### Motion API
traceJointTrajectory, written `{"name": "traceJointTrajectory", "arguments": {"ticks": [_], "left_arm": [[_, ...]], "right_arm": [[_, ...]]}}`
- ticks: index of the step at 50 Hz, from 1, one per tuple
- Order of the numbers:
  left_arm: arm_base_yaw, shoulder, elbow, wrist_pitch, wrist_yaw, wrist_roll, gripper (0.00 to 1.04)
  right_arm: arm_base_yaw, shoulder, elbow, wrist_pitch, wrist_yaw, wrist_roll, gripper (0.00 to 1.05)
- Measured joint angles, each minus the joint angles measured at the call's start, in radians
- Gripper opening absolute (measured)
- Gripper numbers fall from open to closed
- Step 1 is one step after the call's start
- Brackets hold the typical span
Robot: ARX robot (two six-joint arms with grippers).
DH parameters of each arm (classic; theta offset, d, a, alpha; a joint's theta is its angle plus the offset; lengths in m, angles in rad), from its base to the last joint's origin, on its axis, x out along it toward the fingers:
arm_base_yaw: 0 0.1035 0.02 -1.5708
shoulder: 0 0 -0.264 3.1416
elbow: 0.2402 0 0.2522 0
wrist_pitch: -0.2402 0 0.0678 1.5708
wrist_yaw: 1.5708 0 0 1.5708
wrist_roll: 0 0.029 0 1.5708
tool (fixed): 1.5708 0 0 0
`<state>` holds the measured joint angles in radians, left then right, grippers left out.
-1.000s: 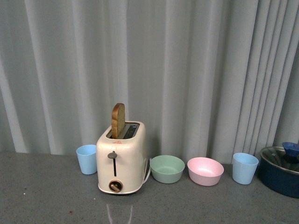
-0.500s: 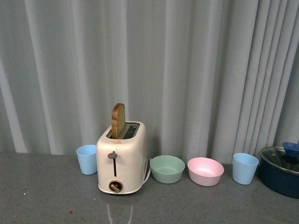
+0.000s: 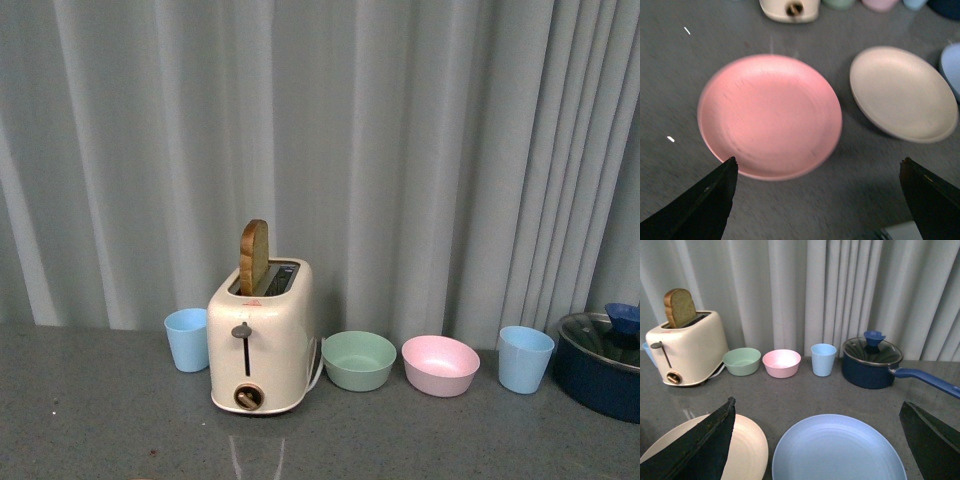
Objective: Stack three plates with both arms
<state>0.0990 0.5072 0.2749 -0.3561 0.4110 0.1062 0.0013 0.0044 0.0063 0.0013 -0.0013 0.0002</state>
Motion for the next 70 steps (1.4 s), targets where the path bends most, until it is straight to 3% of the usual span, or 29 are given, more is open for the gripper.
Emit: {"name": "traceJointTrajectory", "arguments": {"ticks": [10,27,42,70], "left_arm": [[-0.023,0.535,0.297,0.129,-0.050,0.113,0.98],[-0.032,1.123,0.694,-0.023,-0.099,0.232,0.98],[0.022,1.325,0.838,-0.058,-0.151,0.322,0.98],[0.100,1.539,0.897,-0.018,-0.270,0.452,0.98]], "right_arm": [[-0.001,0.000,0.000,0.000,0.000,0.000,0.97],[-0.001,0.000,0.000,0.000,0.000,0.000,0.97],[-0.001,0.000,0.000,0.000,0.000,0.000,0.97],[-0.001,0.000,0.000,0.000,0.000,0.000,0.97]]}}
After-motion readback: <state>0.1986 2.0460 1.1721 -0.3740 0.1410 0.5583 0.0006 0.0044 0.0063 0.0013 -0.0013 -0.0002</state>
